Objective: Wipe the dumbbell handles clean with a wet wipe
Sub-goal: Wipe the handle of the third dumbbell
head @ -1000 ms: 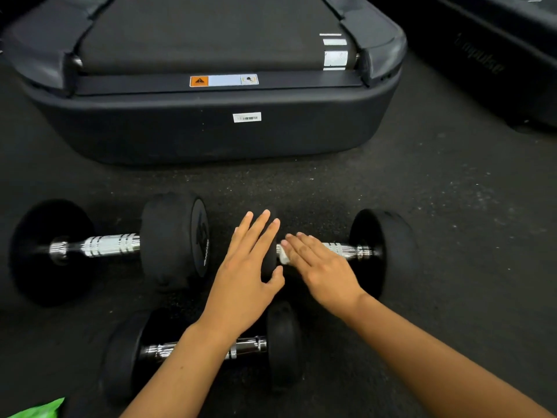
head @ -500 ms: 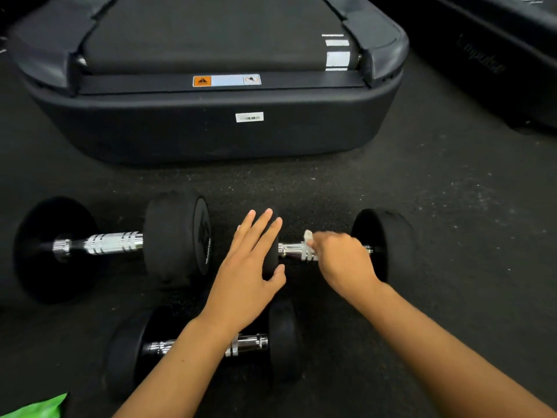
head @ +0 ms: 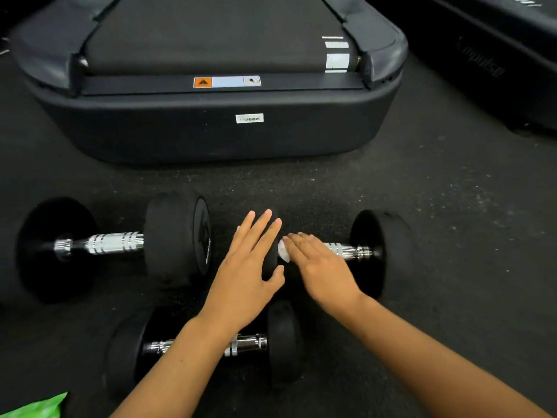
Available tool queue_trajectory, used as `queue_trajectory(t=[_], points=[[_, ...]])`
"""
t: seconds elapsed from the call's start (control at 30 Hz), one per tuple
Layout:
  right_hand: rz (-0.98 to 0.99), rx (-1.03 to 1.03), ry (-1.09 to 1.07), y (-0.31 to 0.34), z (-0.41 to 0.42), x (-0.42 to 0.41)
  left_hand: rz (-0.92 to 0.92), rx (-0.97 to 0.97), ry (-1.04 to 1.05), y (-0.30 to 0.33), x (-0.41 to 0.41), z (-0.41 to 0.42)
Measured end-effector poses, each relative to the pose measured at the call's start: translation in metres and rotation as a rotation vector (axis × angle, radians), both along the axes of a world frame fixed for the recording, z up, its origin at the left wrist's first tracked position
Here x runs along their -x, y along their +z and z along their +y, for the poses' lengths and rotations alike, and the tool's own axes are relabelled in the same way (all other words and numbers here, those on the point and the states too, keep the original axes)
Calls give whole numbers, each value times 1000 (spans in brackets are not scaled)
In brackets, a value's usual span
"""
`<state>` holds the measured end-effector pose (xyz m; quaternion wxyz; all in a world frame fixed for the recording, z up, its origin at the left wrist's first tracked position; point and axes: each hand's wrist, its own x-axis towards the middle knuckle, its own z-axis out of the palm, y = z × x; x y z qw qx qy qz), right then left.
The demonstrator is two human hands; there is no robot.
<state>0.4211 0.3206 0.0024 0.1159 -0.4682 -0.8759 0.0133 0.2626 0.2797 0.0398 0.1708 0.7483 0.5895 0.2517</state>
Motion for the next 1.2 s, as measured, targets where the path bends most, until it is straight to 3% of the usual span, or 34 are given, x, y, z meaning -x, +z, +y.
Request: queue_trajectory(t=[0.13,0.27,0.4,0.5,0.67,0.8,0.93,1.07,1.13,1.2], points=[[145,121,-85,7,6,13,2,-18,-3,0,0,1],[54,24,-15,-1,-2,5,-1,-13,6,-1,-1,0],[98,67,-72,2,4,17,-2,-44,8,-2,-1,2],[-22,-49,59,-2,-6,7,2,-31,13,-1,-3,0],[59,-61,-7,-5,-1,14,9,-45,24,-1,-3,2],[-62,-139,124,-8,-6,2,17,-31,23,1,-4,-1],[-17,-80,-11,-5,-3,15,13,-37,37,1,-5,0],[-129,-172,174,-8,-9,-14,10,-25,20,1,-3,-2],[-78,-228,107,-6,-6,-27,11,-27,6,1,-3,-2],[26,-82,-49,6,-2,-22,7,-31,8,1,-3,-2]])
